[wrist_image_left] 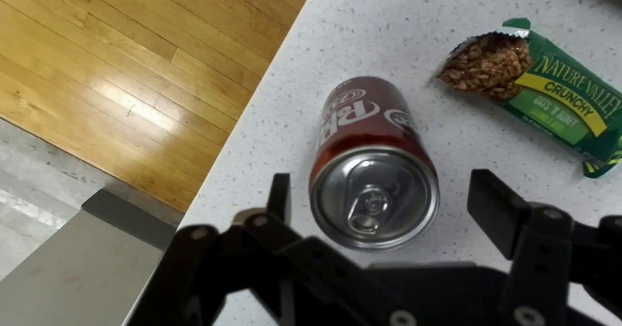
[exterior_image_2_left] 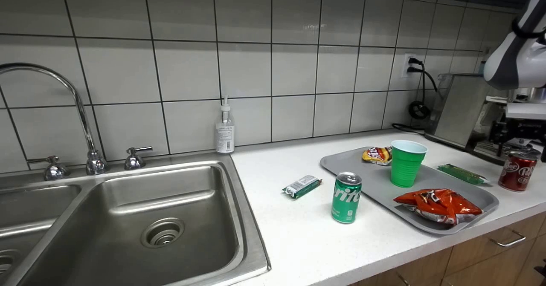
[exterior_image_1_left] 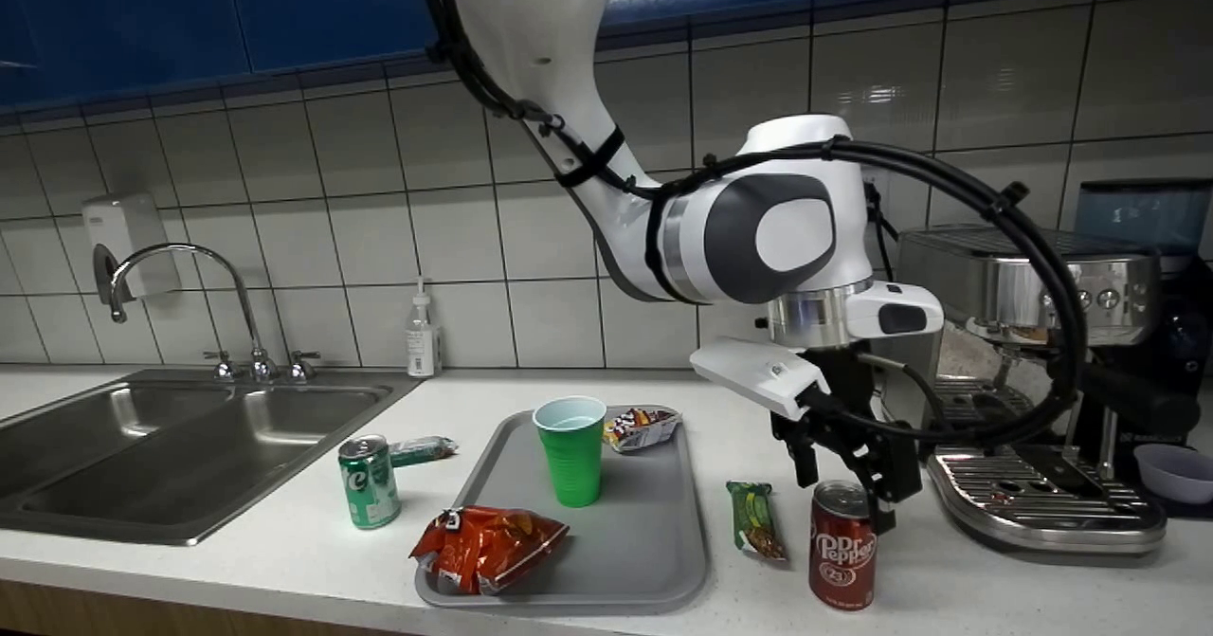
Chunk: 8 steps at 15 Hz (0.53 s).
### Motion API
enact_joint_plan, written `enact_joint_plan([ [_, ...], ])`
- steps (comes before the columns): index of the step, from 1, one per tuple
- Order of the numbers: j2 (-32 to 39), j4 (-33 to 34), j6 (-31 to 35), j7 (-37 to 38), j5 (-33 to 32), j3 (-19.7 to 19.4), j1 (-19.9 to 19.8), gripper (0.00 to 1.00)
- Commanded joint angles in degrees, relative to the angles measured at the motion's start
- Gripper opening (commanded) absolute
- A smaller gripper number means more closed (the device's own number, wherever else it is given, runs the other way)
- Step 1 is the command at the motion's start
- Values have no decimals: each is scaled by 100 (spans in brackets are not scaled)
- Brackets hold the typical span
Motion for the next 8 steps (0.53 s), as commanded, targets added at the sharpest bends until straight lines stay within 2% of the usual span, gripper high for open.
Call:
enact_joint_plan([
  [1,-433,-72,-315,-151,-127,50,11,100],
  [8,-1078,-195,-812,-403,-377,124,198,100],
])
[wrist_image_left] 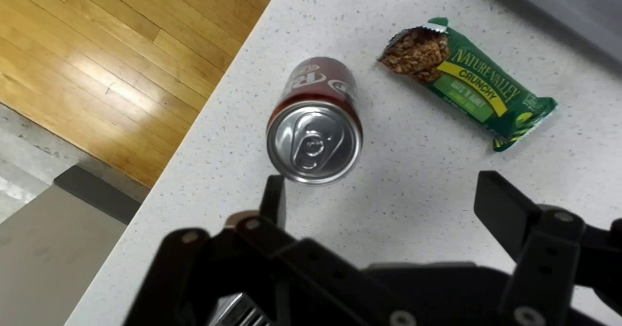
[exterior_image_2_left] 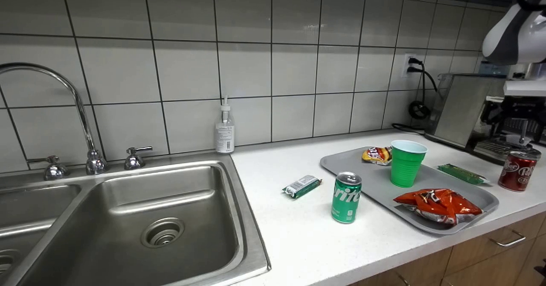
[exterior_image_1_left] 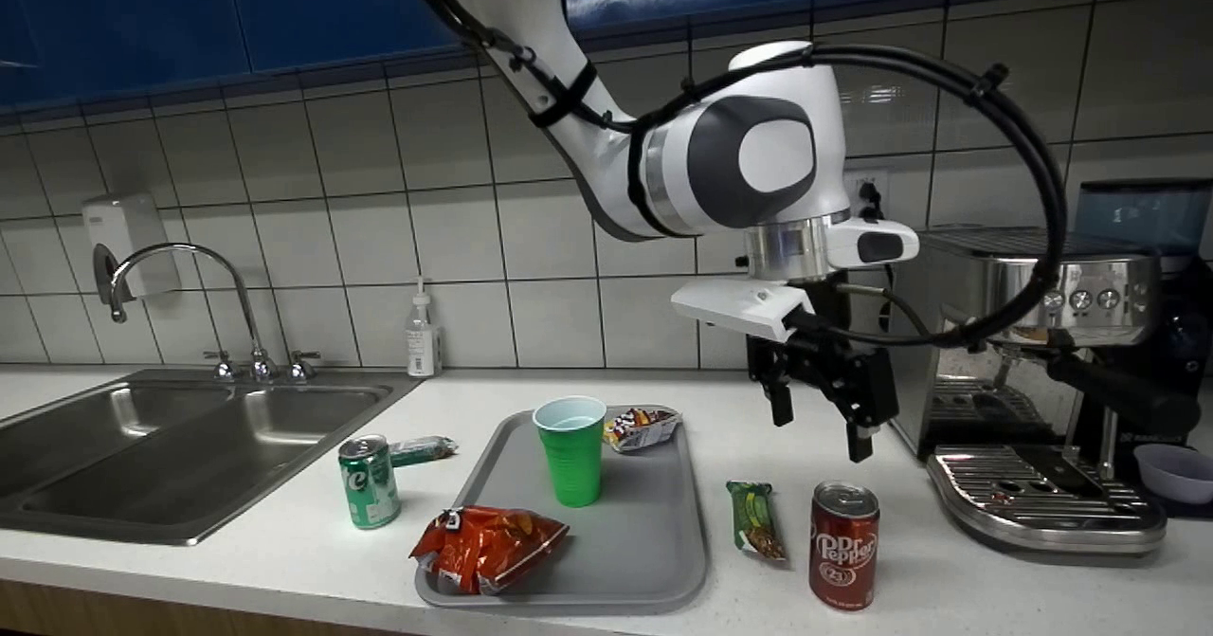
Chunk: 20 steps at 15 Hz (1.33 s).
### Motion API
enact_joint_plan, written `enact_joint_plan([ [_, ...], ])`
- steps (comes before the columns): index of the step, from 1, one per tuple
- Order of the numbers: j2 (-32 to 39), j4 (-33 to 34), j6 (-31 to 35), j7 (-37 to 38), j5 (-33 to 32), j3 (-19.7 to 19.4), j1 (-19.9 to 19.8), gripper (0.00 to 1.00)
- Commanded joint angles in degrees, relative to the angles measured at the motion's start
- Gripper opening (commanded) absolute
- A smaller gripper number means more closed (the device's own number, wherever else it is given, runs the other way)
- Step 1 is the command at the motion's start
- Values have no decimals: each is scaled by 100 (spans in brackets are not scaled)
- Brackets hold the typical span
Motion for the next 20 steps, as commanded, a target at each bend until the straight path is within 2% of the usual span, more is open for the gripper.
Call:
enact_joint_plan([
  [1,-529,-254,-364,-296,-280,99,98,100],
  [8,-1177,-895,-708,-761,-417,421,373,100],
  [18,-1941,-1891,-895,-622,-479,691,815,100],
  [20,-2098,-2047,-1055,-1148,-312,790,834,100],
])
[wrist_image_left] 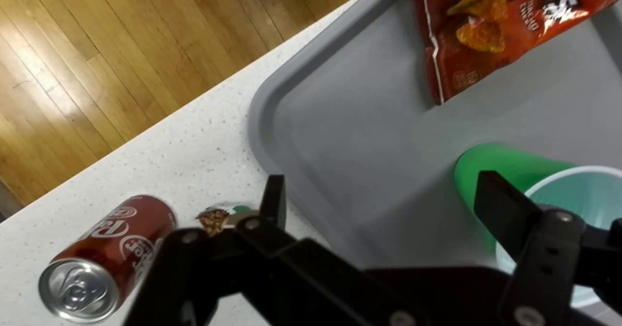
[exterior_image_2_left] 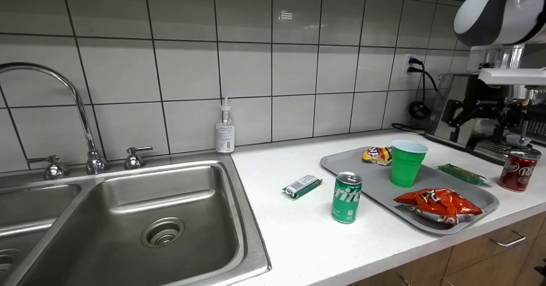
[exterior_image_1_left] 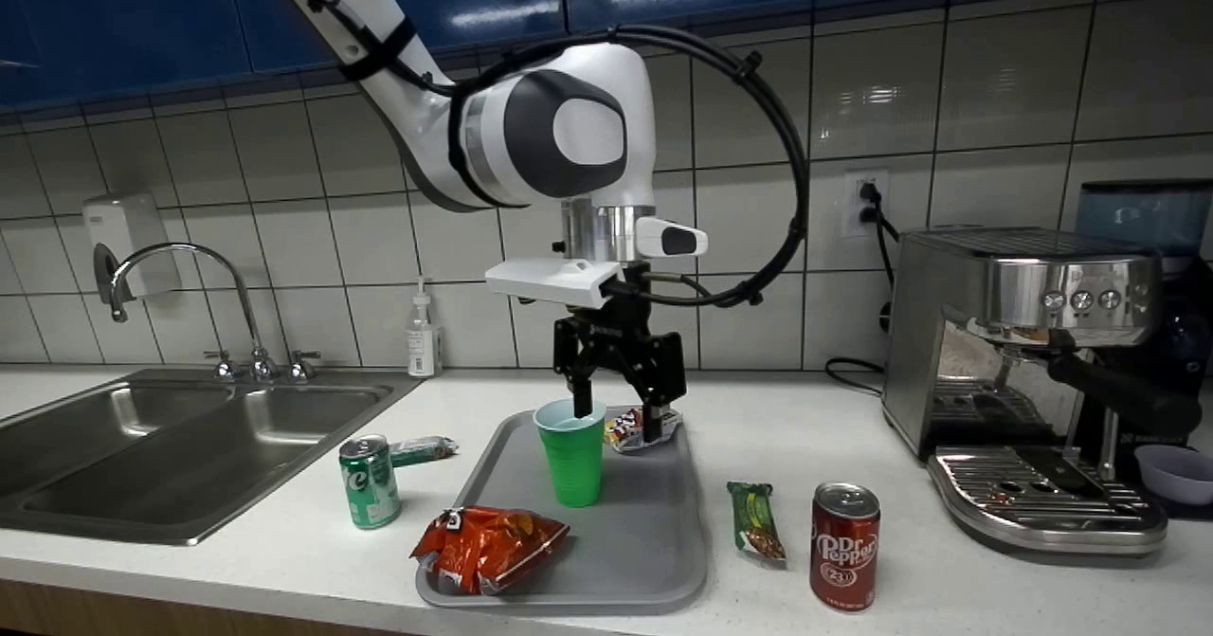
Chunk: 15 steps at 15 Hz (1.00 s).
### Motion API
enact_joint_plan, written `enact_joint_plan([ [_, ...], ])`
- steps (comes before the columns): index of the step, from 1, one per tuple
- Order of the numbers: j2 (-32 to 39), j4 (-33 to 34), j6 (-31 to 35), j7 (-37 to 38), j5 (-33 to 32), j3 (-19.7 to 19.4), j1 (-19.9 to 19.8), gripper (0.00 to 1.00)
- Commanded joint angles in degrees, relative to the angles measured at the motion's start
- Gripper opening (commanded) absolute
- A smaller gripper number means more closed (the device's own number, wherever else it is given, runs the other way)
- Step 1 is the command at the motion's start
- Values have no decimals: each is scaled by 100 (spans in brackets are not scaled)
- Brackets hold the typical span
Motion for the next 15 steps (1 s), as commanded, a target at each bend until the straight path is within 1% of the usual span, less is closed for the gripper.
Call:
enact_joint_plan([
  [1,-82,-82,-70,-122,0,82,-18,100],
  [10,-76,-124,-63,-145,3,89,-15,100],
  [15,-156,-433,21,755,-150,154,133,100],
])
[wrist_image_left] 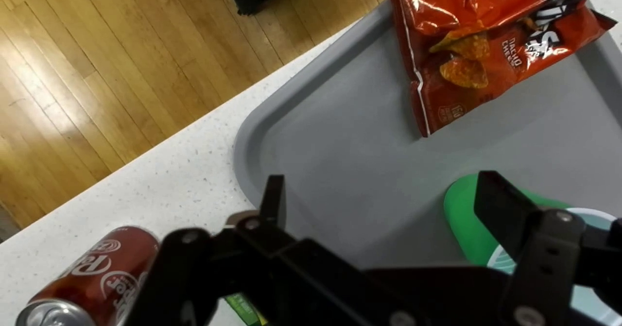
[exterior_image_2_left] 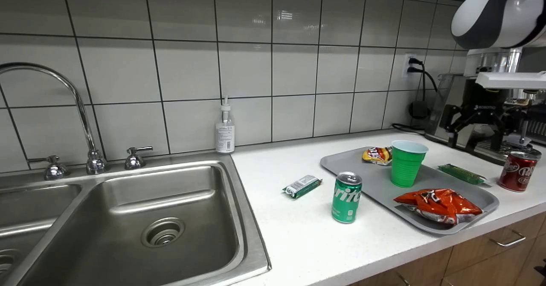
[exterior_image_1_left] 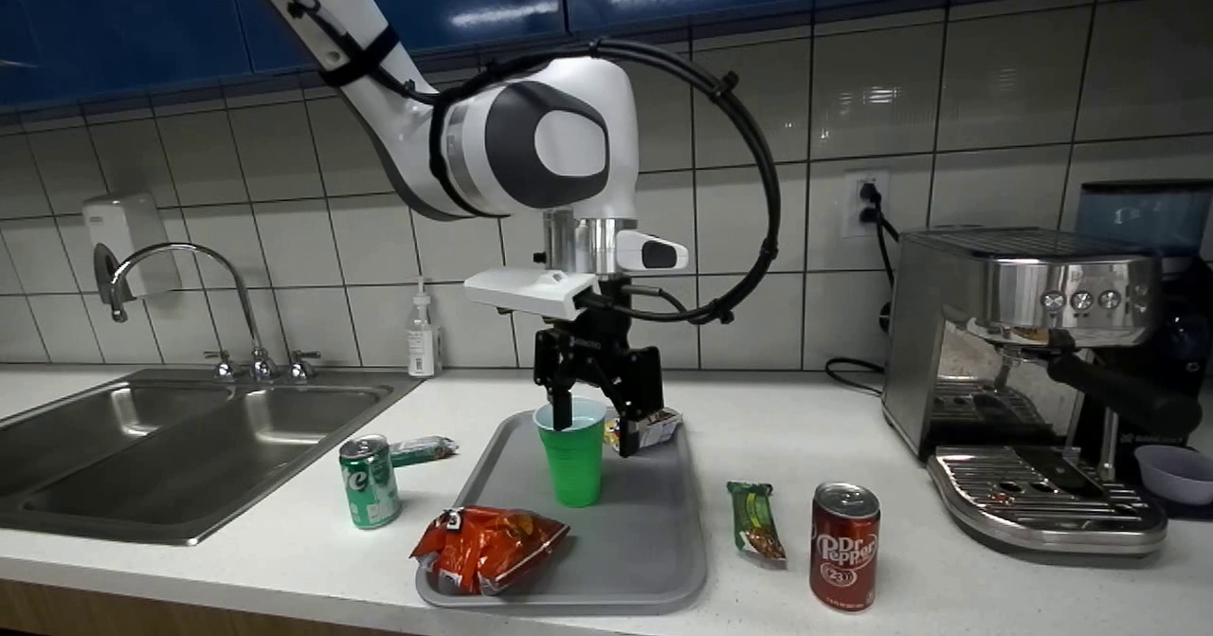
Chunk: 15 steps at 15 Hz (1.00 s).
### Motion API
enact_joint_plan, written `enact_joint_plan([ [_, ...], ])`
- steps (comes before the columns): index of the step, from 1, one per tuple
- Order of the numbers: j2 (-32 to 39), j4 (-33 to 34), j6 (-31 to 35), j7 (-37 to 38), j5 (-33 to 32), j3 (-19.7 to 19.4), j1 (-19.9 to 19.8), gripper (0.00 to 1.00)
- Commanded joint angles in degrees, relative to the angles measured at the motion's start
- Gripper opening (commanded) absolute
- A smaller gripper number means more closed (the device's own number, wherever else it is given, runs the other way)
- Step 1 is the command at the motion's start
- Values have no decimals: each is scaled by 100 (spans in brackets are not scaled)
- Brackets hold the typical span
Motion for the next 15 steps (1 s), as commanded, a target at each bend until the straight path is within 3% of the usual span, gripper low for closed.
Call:
enact_joint_plan([
  [1,-54,-255,52,655,-134,88,104,100],
  [15,226,-643,-30,2034,-44,410,632,100],
])
